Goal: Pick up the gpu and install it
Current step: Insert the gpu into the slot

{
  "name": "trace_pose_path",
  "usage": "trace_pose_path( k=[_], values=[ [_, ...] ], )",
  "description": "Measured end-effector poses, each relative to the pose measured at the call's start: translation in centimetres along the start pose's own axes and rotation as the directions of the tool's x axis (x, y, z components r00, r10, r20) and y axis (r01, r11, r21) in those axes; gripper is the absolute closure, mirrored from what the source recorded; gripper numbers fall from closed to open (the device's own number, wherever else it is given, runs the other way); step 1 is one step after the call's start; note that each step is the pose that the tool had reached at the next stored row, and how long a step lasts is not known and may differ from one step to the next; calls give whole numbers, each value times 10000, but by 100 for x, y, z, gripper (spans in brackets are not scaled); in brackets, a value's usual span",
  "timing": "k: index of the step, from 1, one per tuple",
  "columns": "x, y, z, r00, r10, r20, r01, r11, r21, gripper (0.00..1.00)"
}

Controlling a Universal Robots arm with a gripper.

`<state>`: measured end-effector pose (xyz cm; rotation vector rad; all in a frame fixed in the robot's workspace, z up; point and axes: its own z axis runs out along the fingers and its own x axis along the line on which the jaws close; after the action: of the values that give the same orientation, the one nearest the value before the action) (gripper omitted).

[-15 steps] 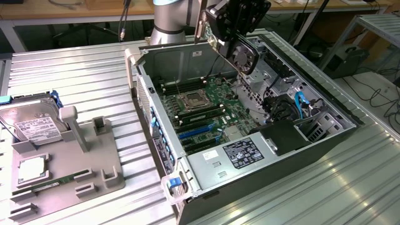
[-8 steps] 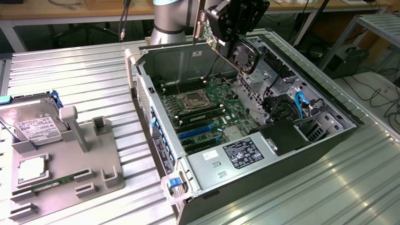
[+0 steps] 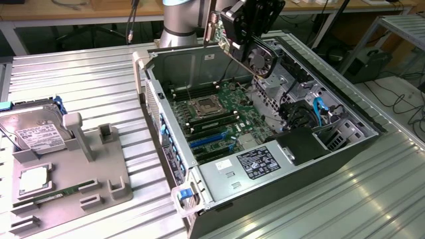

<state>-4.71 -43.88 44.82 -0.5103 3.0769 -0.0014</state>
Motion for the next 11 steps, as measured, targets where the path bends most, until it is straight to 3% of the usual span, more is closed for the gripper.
trace_pose_path(
  k=[11],
  values=[
    [0, 0, 0, 9960, -891, 5, 891, 9960, -20, 72]
  ],
)
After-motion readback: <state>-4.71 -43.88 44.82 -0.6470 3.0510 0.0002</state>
